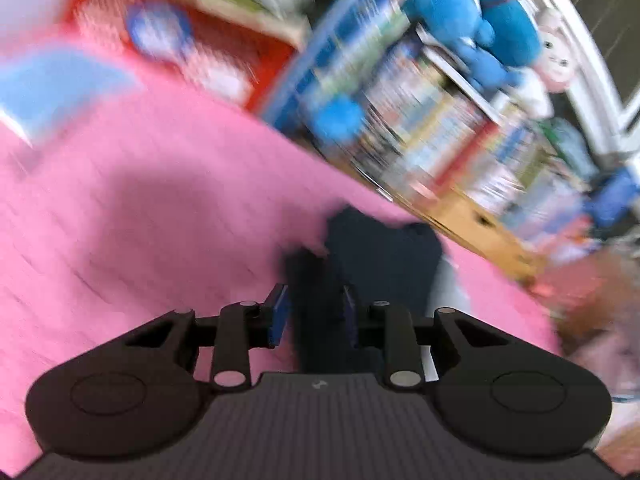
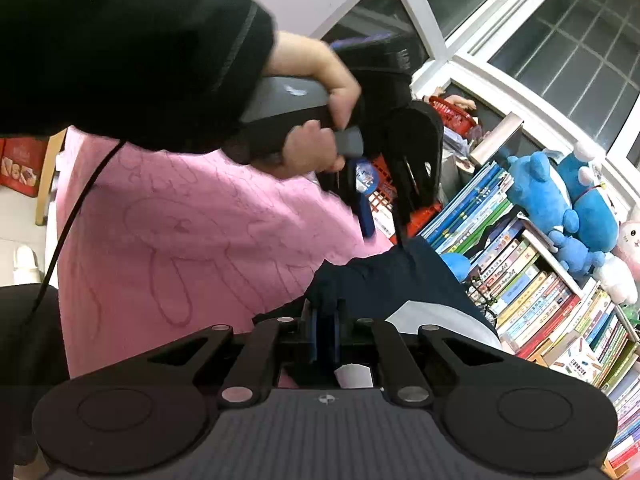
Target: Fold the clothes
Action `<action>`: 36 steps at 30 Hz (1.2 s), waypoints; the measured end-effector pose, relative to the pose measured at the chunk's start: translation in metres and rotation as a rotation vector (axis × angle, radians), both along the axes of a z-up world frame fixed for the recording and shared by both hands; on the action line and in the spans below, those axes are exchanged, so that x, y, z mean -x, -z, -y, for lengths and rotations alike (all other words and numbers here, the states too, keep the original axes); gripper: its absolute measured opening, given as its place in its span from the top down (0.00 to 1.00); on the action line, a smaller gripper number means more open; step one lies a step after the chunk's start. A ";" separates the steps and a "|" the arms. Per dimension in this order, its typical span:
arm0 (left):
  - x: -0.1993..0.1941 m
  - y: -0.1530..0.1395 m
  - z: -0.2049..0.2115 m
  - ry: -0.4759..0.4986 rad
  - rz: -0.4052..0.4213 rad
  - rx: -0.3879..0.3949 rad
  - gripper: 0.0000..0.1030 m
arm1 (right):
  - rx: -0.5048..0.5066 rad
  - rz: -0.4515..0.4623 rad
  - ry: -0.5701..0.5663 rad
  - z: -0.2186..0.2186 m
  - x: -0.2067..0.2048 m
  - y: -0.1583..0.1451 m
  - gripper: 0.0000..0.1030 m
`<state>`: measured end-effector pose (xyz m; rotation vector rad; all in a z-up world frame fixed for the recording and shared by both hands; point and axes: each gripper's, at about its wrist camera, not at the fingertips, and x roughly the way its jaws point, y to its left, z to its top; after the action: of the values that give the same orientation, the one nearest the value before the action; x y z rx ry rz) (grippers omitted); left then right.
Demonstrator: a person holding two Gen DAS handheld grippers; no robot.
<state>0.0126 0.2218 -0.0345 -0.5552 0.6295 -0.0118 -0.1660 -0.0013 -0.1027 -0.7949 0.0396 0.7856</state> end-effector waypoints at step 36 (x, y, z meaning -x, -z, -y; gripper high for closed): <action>0.081 0.024 0.130 0.305 0.023 -0.518 0.53 | -0.413 -0.460 0.224 0.144 -0.149 -0.090 0.24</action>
<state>-0.0686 0.0918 -0.0586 0.0438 0.6593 -0.1380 -0.0167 -0.1449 -0.0123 -0.2027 0.3608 0.7169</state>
